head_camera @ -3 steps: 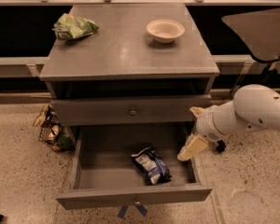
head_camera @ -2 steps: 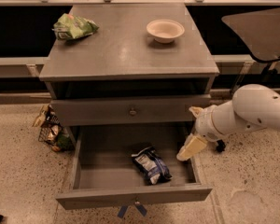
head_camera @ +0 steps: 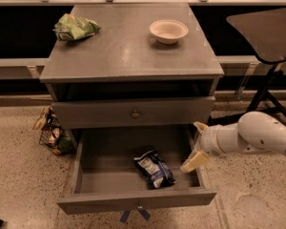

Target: Pick blue chip bag from middle drawer and place on counter

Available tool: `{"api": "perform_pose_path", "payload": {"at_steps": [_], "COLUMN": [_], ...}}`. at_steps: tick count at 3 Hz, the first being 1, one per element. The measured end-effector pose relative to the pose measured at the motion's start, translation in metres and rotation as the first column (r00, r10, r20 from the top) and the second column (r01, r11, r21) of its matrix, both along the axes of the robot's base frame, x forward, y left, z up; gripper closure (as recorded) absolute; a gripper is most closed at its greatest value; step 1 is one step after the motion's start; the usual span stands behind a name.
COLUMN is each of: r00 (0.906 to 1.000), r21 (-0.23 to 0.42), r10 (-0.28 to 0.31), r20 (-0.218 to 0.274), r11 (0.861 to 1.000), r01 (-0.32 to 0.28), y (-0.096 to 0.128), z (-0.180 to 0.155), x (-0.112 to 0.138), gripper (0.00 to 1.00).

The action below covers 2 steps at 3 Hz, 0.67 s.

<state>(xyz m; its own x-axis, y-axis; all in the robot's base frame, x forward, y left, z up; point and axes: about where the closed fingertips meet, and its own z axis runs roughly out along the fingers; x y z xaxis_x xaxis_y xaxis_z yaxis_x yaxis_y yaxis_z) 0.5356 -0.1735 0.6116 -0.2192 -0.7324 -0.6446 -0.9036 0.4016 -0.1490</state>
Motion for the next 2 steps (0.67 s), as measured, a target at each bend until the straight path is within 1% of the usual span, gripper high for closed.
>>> {"api": "perform_pose_path", "payload": {"at_steps": [1, 2], "r00": [0.9997, 0.9969], "r21": [0.052, 0.101], "r10": [-0.017, -0.047], "r20": [-0.017, -0.064], "r11": [0.998, 0.994], "r01": [0.017, 0.053], "y": [-0.002, 0.005], "z": [-0.038, -0.071], "x": [0.007, 0.017], "gripper": [0.00, 0.00]}}
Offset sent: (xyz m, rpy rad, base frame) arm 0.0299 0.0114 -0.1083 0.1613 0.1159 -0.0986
